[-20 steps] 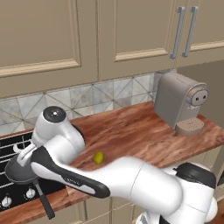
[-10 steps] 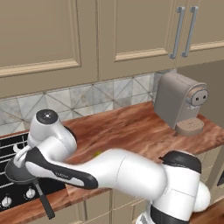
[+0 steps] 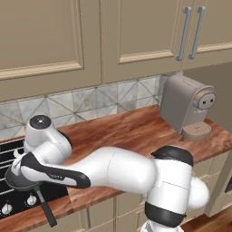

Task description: Place both pans onto different burners. Then place the lemon and the fish on different pans.

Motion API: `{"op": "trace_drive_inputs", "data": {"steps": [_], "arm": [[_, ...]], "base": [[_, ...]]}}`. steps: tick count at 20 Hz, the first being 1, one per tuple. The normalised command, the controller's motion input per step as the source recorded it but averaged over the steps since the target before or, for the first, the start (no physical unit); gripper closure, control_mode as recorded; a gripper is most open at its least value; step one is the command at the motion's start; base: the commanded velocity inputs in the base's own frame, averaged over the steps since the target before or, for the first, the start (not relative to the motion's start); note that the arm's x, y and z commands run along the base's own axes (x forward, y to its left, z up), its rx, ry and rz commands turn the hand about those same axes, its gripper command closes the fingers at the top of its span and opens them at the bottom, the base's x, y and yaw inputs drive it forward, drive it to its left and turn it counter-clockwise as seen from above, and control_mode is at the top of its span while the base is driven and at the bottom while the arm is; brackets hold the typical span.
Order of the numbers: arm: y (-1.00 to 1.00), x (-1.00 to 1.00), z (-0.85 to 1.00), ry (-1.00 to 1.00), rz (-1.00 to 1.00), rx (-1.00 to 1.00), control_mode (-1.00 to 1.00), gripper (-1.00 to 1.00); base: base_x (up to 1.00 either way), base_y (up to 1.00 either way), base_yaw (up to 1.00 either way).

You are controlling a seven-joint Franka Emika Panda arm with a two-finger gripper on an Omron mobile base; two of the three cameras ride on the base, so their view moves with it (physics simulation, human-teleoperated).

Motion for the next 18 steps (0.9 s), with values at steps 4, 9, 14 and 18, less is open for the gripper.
{"op": "trace_drive_inputs", "data": {"steps": [4, 9, 14, 18], "arm": [[0.02, 0.08, -0.21, 0.04, 0.00, -0.04, -1.00, 1.00], [0.05, 0.10, -0.22, 0.04, 0.00, -0.04, -1.00, 1.00], [0.03, 0.08, -0.25, 0.06, 0.00, -0.04, -1.00, 1.00], [0.09, 0.14, -0.23, 0.06, 0.00, -0.04, -1.00, 1.00]], "base": [[0.00, 0.00, 0.00], [0.00, 0.00, 0.00], [0.00, 0.00, 0.00], [0.00, 0.00, 0.00]]}}
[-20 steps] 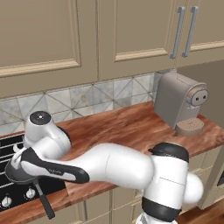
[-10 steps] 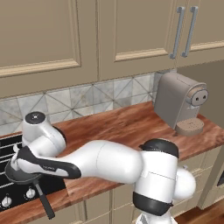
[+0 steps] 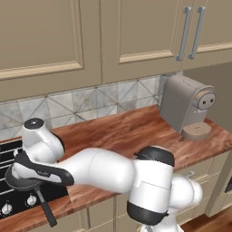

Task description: Place both pans onto different burners. Then place the lemon and the fish on different pans.

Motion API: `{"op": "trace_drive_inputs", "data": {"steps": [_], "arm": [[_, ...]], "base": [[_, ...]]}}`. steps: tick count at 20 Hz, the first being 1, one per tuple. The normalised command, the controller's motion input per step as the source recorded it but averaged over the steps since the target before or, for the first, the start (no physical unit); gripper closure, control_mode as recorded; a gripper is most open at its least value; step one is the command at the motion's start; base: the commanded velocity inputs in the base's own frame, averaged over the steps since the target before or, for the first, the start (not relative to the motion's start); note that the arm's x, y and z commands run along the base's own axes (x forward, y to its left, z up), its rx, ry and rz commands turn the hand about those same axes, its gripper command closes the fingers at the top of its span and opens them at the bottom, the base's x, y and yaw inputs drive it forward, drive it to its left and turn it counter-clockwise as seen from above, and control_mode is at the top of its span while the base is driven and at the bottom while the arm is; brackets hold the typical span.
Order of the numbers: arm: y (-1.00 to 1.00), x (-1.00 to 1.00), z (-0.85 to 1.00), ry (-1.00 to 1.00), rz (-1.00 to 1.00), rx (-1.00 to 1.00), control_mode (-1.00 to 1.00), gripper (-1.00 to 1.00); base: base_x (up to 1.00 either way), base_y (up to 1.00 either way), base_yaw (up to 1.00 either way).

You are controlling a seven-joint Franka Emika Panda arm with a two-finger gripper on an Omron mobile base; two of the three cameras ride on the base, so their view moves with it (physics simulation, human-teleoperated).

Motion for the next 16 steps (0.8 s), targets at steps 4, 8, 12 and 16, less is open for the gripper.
{"op": "trace_drive_inputs", "data": {"steps": [4, 8, 12, 16], "arm": [[0.12, 0.20, -0.21, 0.06, 0.00, -0.03, -1.00, 1.00], [0.16, 0.23, -0.22, 0.06, 0.00, -0.03, -1.00, 1.00], [0.25, 0.23, -0.21, 0.06, 0.00, -0.03, -1.00, 1.00], [0.30, 0.24, -0.22, 0.06, 0.00, -0.04, -1.00, 1.00]], "base": [[0.00, 0.00, 0.00], [0.00, 0.00, 0.00], [0.00, 0.00, 0.00], [0.00, 0.00, 0.00]]}}
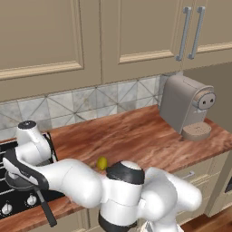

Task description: Place both pans onto different burners. Then place the lemon and the fish on different pans.

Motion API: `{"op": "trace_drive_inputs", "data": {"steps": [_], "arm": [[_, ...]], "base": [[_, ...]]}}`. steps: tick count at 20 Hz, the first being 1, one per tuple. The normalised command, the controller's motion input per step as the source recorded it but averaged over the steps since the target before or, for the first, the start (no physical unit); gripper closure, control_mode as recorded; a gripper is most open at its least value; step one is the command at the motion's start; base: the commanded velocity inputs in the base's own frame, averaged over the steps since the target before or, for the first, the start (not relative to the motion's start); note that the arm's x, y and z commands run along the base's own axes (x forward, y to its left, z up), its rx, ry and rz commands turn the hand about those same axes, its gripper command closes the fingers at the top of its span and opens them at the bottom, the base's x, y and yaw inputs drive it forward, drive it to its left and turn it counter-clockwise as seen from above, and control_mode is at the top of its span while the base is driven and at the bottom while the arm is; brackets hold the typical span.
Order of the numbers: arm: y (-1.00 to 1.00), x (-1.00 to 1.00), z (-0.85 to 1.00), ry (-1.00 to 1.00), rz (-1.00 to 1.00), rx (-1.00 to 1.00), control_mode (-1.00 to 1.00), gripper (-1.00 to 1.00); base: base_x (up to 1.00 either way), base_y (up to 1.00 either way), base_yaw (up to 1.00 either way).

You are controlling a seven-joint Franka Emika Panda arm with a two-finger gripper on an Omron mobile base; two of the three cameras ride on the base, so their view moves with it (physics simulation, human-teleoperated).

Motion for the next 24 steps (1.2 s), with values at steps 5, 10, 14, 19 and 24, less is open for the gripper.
{"op": "trace_drive_inputs", "data": {"steps": [5, 10, 14, 19, 24], "arm": [[0.26, 0.20, -0.21, 0.06, 0.00, -0.05, -1.00, 1.00], [0.22, 0.17, -0.22, 0.06, 0.00, -0.05, -1.00, 1.00], [0.21, 0.10, -0.18, 0.07, 0.00, -0.05, -1.00, -1.00], [0.04, 0.00, 0.00, 0.03, 0.00, -0.01, -1.00, -1.00], [0.00, -0.14, 0.00, 0.00, 0.00, 0.00, -1.00, -1.00]], "base": [[0.00, 0.00, 0.00], [0.00, 0.00, 0.00], [0.00, 0.00, 0.00], [0.00, 0.00, 0.00], [0.00, 0.00, 0.00]]}}
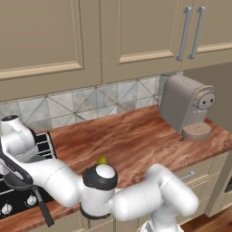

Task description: Place both pans onto different burners. Then place the lemon and the fish on different pans.

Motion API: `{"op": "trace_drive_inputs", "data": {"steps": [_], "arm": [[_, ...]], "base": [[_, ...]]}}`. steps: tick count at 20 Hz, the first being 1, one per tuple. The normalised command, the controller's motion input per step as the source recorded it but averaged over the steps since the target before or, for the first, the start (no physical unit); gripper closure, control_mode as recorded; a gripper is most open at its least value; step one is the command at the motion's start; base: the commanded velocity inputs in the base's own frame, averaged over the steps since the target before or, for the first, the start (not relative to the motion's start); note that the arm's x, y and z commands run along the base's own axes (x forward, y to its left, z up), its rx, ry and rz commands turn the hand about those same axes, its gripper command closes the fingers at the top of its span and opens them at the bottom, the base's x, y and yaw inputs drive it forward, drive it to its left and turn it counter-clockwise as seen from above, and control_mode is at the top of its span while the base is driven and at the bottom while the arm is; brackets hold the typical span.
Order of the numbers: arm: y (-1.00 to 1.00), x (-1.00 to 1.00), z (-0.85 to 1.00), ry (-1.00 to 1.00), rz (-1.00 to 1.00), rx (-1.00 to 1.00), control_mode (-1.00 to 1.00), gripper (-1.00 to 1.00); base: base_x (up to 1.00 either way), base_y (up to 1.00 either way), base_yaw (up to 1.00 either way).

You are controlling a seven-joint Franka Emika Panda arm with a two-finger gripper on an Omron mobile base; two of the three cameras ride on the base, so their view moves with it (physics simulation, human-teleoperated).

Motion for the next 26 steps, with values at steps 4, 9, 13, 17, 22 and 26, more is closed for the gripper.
{"op": "trace_drive_inputs", "data": {"steps": [4, 9, 13, 17, 22, 26], "arm": [[-0.08, -0.35, 0.10, 0.00, 0.00, 0.00, -1.00, -1.00], [-0.23, -0.61, 0.25, -0.03, 0.00, 0.00, -1.00, -1.00], [-0.45, -0.56, 0.34, -0.09, 0.00, 0.00, -1.00, -1.00], [-0.66, -0.58, 0.25, -0.19, 0.00, 0.00, -1.00, -1.00], [-0.75, -0.59, 0.45, -0.29, 0.00, 0.01, -1.00, -1.00], [-0.82, -0.53, 0.70, -0.27, 0.00, 0.07, -1.00, -1.00]], "base": [[0.00, 0.00, 0.00], [0.00, 0.00, 0.00], [0.00, 0.00, 0.00], [0.00, 0.00, 0.00], [0.00, 0.00, 0.00], [0.00, 0.00, 0.00]]}}
